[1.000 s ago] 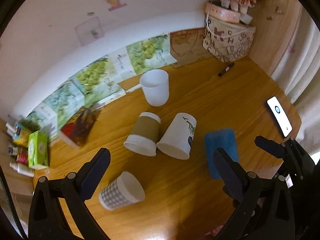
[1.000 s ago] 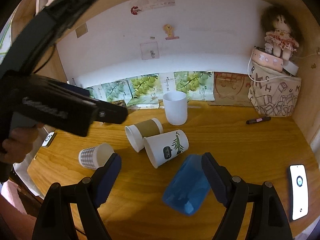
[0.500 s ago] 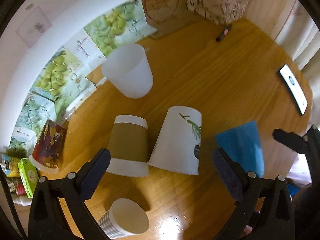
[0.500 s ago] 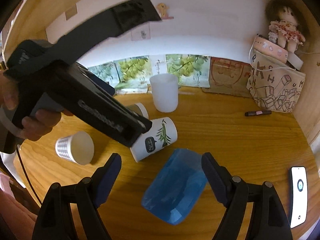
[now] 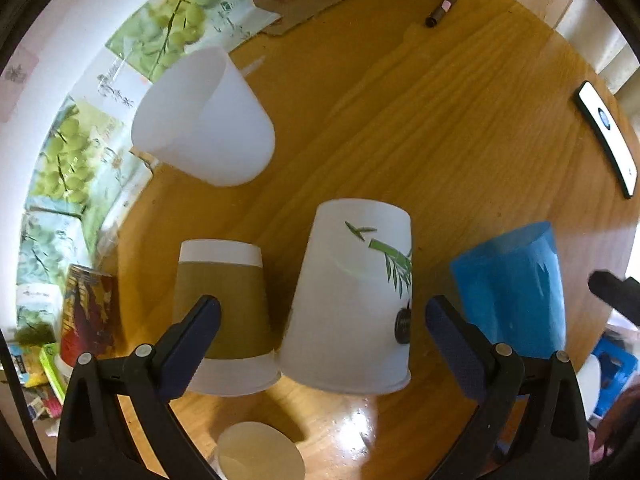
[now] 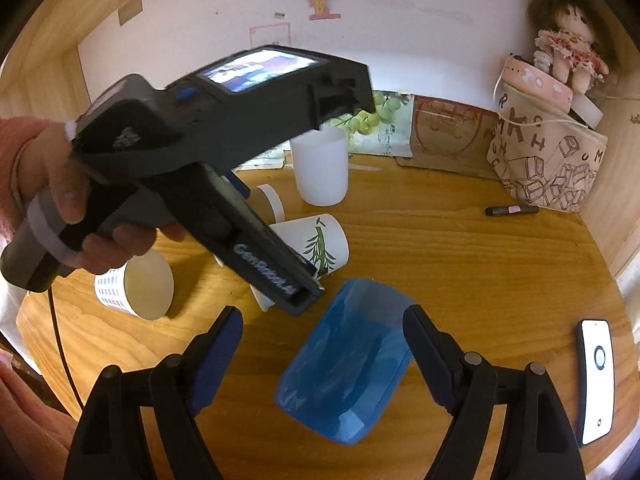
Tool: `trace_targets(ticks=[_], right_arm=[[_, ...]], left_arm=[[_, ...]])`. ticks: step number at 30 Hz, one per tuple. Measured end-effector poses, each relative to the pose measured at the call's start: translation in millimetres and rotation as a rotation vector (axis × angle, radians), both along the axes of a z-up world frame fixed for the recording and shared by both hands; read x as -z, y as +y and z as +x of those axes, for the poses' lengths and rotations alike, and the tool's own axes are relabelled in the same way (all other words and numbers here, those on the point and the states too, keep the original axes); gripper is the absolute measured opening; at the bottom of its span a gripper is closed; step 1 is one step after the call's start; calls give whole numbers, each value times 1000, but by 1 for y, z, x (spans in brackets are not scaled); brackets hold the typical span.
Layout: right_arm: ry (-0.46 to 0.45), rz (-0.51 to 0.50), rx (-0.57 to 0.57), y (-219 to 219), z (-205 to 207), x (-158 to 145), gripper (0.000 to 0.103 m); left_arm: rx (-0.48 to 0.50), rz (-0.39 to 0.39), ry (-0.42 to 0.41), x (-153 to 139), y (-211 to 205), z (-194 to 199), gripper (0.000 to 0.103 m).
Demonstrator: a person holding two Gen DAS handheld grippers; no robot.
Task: Flip cup upright
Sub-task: 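Close the left gripper around the body of the white bamboo-print cup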
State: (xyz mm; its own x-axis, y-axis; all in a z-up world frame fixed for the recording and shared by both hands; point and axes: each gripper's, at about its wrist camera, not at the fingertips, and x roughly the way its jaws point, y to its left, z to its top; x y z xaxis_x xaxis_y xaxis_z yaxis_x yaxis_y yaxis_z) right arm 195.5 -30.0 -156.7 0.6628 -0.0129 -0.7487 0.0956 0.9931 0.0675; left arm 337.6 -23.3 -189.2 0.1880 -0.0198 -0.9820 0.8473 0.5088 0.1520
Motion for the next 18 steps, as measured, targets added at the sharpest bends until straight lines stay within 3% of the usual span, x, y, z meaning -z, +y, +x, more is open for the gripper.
trace_targets(ticks=[5, 9, 11, 14, 18], right_arm=[[6, -14, 12, 4, -5, -1, 83], [11, -14, 34, 5, -10, -2, 83], [11, -13, 44, 5, -13, -3, 83], [11, -15, 55, 6, -16, -4, 83], [23, -26, 67, 9, -20, -6, 83]], left_arm=[[10, 13, 46, 8, -6, 1, 90], [4, 36, 78, 17, -6, 3, 88], [-1, 39, 89, 18, -5, 5, 76], [-1, 40, 85, 19, -4, 6, 70], [4, 25, 76, 16, 1, 6, 70]])
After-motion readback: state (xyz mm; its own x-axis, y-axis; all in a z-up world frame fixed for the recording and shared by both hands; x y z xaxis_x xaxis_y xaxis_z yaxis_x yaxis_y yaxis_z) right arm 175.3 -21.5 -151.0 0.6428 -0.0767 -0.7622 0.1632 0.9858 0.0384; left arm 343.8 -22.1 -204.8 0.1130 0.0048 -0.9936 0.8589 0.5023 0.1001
